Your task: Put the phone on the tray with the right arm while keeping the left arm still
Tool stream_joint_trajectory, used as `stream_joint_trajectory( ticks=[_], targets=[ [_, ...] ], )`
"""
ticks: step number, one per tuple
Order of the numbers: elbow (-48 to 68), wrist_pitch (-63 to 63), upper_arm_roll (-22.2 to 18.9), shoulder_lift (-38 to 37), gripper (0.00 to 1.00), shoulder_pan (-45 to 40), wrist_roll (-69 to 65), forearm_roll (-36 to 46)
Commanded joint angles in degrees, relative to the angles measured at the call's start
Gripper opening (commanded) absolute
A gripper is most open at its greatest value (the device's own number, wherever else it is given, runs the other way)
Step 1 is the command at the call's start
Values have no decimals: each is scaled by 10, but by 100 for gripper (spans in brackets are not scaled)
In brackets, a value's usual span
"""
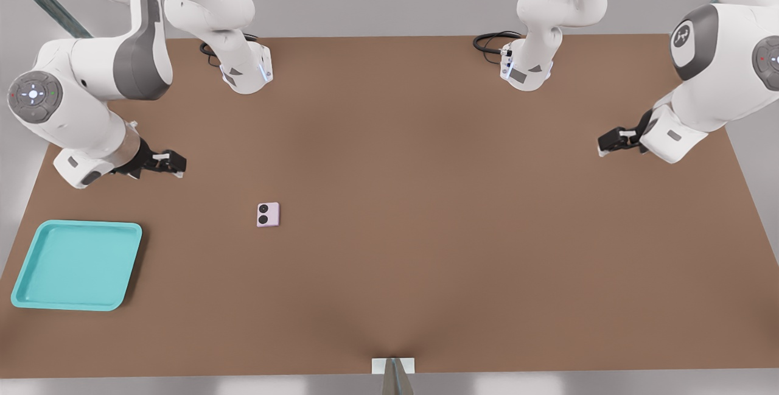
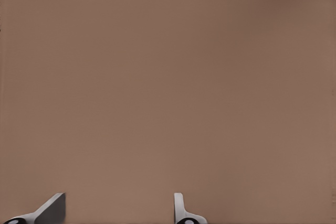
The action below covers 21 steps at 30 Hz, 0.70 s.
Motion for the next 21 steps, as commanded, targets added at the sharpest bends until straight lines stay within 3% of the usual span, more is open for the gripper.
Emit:
stream_joint_trajectory(
  ticks=[1, 4, 9, 13, 16, 21],
  targets=[
    [0, 45, 0, 1, 100, -16, 17, -1],
    [6, 43, 11, 9, 100, -3, 24, -1],
    [2, 124, 33, 126, 100, 95, 140, -4],
    [-37, 224, 35, 179, 100, 114, 222, -1],
    [-142, 304, 28, 151, 100, 110, 241, -1],
    [-178, 333, 23, 173, 100, 110, 289, -1]
  ],
)
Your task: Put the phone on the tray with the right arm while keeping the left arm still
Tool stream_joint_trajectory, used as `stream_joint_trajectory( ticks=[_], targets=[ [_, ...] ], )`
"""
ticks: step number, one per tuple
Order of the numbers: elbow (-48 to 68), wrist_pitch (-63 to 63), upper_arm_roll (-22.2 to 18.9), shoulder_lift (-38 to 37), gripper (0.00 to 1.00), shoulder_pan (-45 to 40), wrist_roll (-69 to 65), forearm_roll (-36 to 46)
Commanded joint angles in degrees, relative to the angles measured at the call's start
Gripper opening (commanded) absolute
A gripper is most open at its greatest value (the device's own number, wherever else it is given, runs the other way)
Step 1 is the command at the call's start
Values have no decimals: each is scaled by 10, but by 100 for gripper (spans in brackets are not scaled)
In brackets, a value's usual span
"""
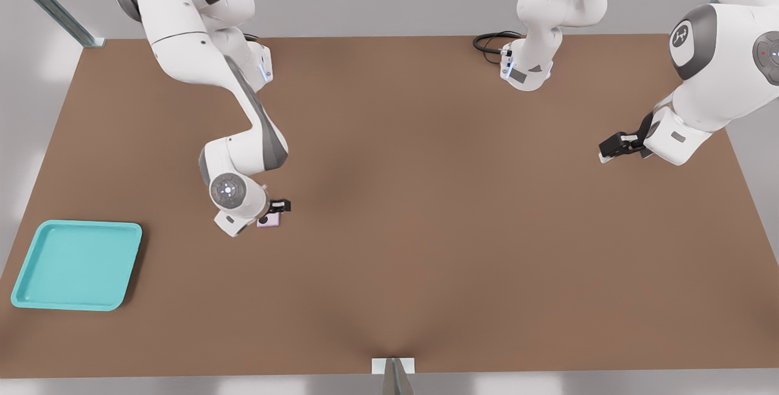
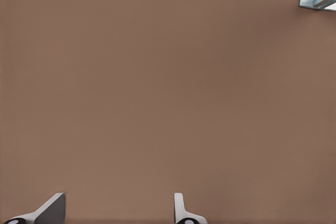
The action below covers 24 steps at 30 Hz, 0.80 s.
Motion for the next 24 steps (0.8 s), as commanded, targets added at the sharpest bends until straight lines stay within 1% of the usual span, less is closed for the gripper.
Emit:
stream_joint_trajectory(
  ticks=[1, 4, 7, 17, 20, 24],
  targets=[
    [0, 71, 0, 14, 100, 0, 149, 1],
    [-4, 83, -2, 27, 100, -1, 151, 1],
    [-71, 131, -2, 11, 100, -23, 141, -1],
    [-95, 165, 5, 39, 100, -26, 141, -3],
    [-106, 168, 5, 39, 100, -31, 84, -3],
    [-139, 219, 4, 39, 100, -37, 20, -2]
  ],
)
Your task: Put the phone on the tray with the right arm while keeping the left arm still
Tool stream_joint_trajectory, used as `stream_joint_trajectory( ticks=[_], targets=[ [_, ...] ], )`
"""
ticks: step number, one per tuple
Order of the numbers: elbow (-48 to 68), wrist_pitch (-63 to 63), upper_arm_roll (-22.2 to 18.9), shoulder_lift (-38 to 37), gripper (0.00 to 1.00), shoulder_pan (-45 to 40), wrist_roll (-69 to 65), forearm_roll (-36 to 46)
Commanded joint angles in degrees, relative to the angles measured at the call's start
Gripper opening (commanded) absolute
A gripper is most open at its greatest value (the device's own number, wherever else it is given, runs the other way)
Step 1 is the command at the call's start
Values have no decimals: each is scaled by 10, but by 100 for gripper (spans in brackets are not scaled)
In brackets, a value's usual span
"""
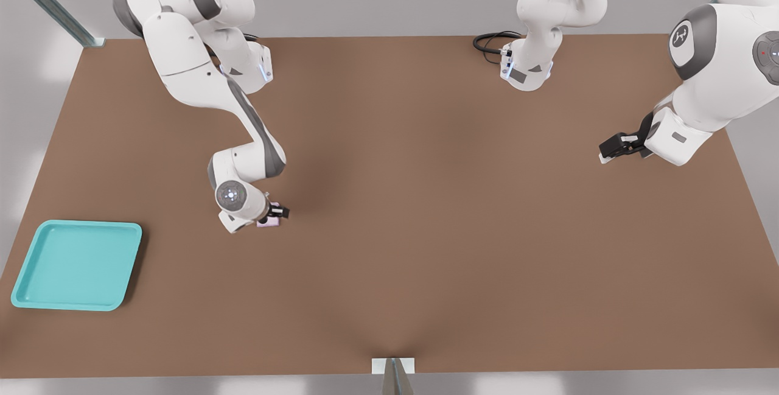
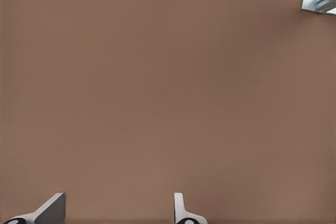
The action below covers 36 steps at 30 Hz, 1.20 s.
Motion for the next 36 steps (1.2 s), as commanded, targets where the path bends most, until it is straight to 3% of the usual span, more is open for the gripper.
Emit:
stream_joint_trajectory(
  ticks=[1, 30, 31, 36],
  targets=[
    [-7, 44, 0, 0, 100, -1, -61, 1],
    [3, 61, -4, 52, 100, -8, -87, 3],
    [3, 61, -4, 53, 99, -8, -87, 3],
    [5, 61, -4, 53, 74, -8, -87, 3]
  ],
)
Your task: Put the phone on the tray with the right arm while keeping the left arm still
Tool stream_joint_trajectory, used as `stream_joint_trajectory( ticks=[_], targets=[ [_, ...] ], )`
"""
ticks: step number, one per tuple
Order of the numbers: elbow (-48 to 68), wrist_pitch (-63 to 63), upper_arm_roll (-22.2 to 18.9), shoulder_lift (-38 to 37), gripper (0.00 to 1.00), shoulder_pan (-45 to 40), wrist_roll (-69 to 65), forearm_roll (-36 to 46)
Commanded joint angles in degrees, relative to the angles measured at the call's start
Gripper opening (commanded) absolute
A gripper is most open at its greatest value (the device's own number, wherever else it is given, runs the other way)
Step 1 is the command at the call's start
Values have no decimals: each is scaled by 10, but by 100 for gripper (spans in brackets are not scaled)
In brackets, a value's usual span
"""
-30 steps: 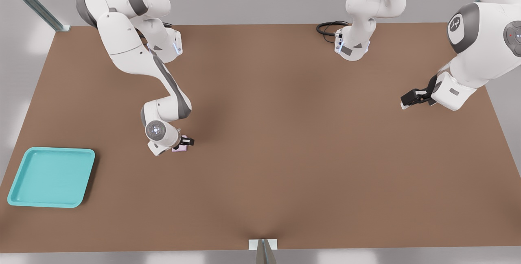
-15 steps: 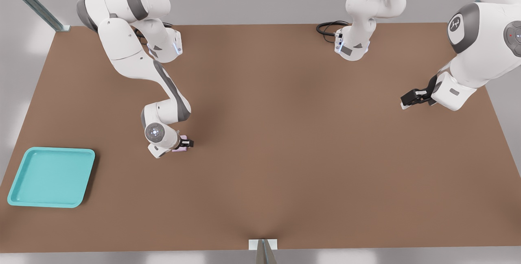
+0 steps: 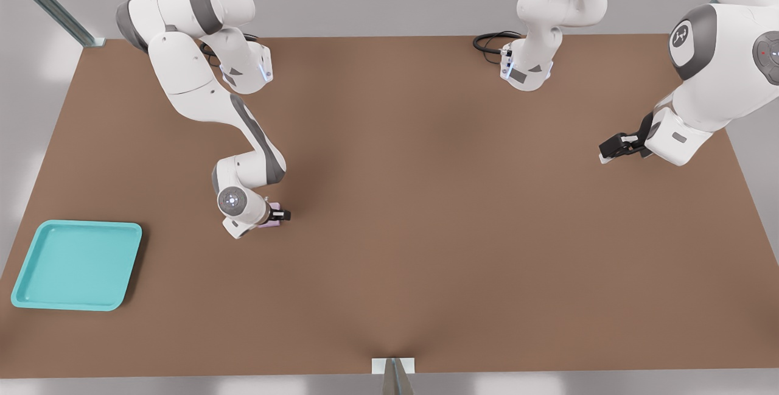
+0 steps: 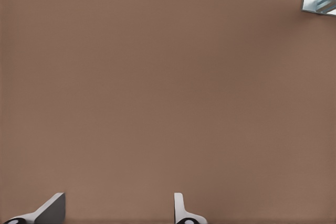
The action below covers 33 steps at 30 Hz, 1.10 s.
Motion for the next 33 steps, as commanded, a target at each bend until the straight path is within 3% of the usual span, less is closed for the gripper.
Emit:
stream_joint_trajectory(
  ticks=[1, 6, 11, 20, 23, 28, 29, 30, 31, 33],
  targets=[
    [3, -2, 0, 0, 72, 0, -10, -7],
    [37, -48, -6, -6, 69, 1, -13, -11],
    [42, -115, -5, -57, 69, -18, -17, -11],
    [34, -117, -5, -101, 67, -273, -331, -11],
    [140, -99, -40, -32, 68, -294, -404, -8],
    [388, -99, -44, 167, 68, -348, -510, -7],
    [394, -94, -48, 175, 73, -348, -519, -7],
    [393, -73, -52, 183, 91, -348, -531, -7],
    [393, -64, -54, 186, 100, -348, -536, -7],
    [391, -69, -54, 182, 100, -347, -539, -7]
  ],
)
